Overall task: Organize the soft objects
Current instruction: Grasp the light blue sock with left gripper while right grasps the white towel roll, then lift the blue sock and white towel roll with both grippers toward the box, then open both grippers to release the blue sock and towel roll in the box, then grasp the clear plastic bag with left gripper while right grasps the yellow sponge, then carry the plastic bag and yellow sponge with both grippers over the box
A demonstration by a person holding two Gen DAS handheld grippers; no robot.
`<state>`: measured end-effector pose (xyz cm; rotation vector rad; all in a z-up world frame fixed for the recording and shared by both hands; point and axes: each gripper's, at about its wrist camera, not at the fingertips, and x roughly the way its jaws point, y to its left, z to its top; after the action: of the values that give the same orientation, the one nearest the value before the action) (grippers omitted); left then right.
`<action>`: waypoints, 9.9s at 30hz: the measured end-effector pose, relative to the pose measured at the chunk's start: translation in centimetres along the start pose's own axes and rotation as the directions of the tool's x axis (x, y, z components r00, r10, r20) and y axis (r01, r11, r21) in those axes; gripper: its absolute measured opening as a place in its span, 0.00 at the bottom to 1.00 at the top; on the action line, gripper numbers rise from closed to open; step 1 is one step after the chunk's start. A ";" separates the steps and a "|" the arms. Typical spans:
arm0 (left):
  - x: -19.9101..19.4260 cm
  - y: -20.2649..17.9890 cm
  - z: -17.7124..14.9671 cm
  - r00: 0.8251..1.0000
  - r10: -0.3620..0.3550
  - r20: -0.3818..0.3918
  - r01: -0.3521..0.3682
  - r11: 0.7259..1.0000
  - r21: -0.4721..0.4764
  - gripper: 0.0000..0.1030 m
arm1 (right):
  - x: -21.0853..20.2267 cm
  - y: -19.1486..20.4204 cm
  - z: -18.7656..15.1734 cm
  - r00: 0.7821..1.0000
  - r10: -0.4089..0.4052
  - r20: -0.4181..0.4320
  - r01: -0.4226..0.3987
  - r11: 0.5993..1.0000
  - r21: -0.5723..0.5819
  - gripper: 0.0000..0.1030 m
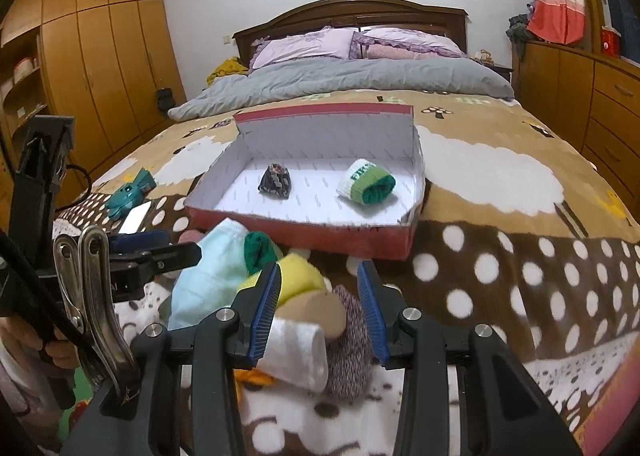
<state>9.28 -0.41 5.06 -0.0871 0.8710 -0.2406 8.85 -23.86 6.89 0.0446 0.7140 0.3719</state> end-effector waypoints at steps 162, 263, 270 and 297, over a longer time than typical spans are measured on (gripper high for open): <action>2.5 0.8 8.0 0.983 0.071 0.170 -0.080 0.996 0.045 0.22 | 0.9 -1.0 5.9 0.973 0.083 0.218 -0.078 0.997 -0.028 0.04; -4.5 3.1 -0.3 0.990 -0.030 0.140 0.030 1.000 0.002 0.10 | -0.2 1.6 1.5 0.984 0.135 0.113 -0.129 0.990 -0.055 0.39; -3.8 2.6 2.3 0.985 -0.025 0.169 0.023 1.000 0.011 0.10 | -0.2 1.4 2.8 0.983 0.126 0.135 -0.119 0.991 -0.061 0.39; 3.9 2.3 11.0 0.981 0.053 0.186 -0.055 0.999 0.002 0.10 | 4.4 1.8 5.9 0.986 0.066 0.154 -0.054 0.995 -0.082 0.39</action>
<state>20.52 0.62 8.79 -0.0780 0.6851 -0.1815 15.19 -20.14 8.88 0.0218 0.5433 0.4481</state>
